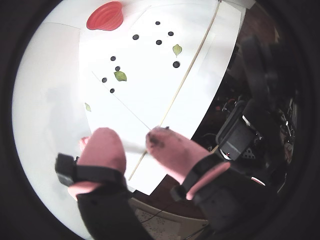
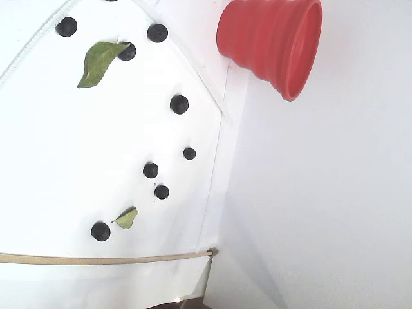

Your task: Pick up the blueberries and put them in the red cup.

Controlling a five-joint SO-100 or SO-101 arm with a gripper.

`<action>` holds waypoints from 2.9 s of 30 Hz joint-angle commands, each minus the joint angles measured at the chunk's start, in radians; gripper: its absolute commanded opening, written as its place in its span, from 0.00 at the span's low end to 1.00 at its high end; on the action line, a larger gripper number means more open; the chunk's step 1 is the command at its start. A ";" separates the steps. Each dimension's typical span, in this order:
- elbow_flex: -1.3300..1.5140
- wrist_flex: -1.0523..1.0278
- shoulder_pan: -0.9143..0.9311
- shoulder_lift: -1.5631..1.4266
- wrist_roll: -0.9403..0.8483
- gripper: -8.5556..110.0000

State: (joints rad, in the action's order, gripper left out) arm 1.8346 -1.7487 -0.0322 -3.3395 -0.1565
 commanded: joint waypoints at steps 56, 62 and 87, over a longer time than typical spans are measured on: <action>-0.008 -0.005 -0.014 0.006 -0.003 0.17; -0.006 -0.003 -0.015 -0.003 0.000 0.17; -0.006 -0.002 -0.012 0.008 -0.006 0.17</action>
State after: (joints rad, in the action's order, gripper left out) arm 1.8392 -1.7487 -0.0644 -3.3395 -0.1565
